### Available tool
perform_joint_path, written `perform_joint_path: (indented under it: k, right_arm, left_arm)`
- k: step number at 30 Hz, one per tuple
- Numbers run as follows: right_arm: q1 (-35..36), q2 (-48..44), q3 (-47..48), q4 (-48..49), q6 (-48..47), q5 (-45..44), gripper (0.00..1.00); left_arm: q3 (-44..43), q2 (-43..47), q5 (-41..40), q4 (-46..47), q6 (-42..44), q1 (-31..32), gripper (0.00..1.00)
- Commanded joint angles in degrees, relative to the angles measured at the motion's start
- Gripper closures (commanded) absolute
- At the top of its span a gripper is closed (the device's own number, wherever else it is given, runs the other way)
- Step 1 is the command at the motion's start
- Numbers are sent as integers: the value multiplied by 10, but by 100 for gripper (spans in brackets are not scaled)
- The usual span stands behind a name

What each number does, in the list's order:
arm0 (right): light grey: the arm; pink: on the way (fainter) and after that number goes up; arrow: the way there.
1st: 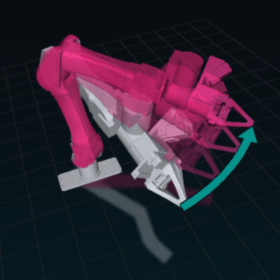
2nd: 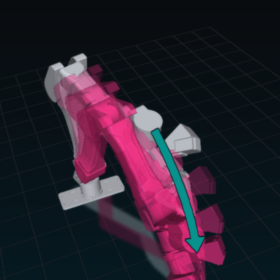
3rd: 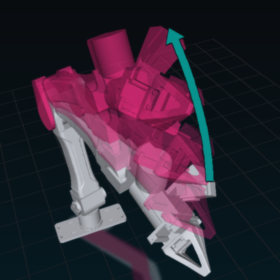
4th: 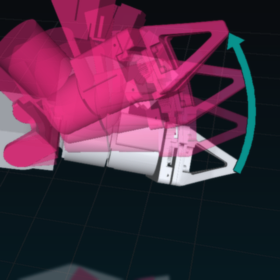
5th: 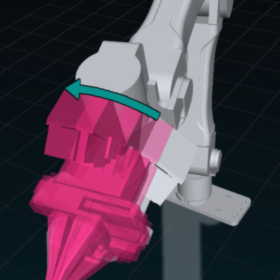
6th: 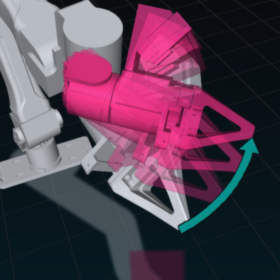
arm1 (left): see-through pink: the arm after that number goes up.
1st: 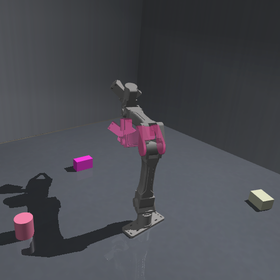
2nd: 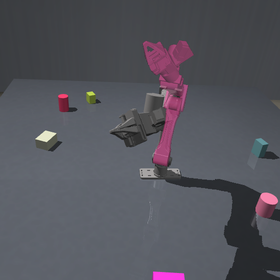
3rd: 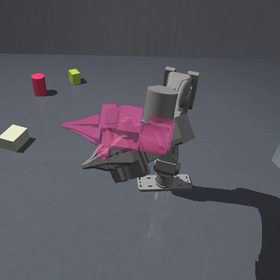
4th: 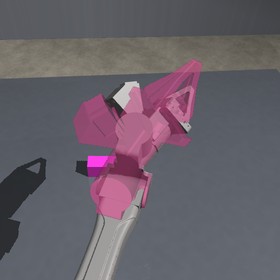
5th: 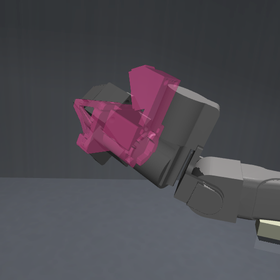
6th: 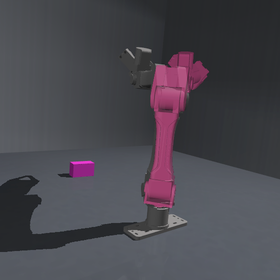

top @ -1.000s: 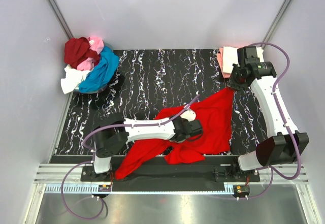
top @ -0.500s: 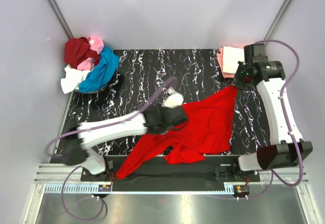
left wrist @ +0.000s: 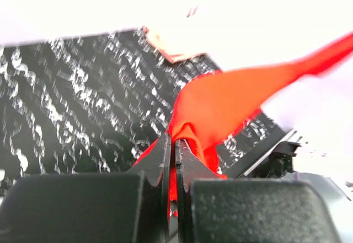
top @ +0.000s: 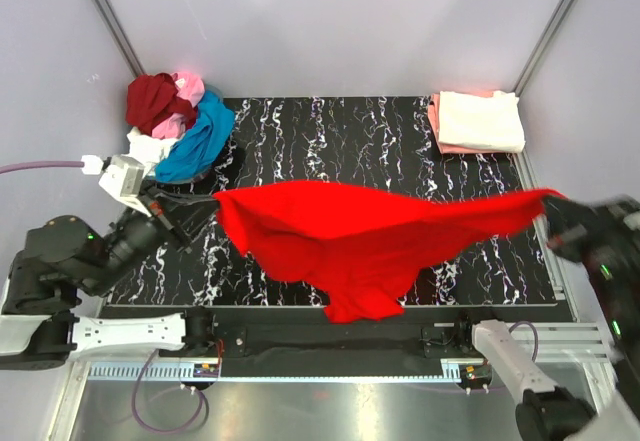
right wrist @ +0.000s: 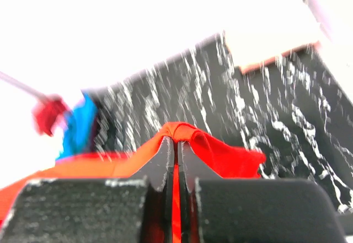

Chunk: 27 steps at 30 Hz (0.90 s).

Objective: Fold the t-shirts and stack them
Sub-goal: Flatten the tshirt out

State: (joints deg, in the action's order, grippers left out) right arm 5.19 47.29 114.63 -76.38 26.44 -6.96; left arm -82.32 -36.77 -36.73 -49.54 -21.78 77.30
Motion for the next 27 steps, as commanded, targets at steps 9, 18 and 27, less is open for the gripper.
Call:
perform_joint_path:
  k: [9, 18, 27]
  right_arm:
    - [1, 143, 207, 22, 5, -141, 100]
    - [0, 560, 272, 43, 40, 55, 100]
    - [3, 830, 443, -24, 32, 25, 0]
  left_arm:
    - [-27, -16, -9, 132, 176, 4, 100]
    - [22, -165, 69, 172, 171, -295, 100]
    - [-11, -460, 429, 171, 38, -671, 1]
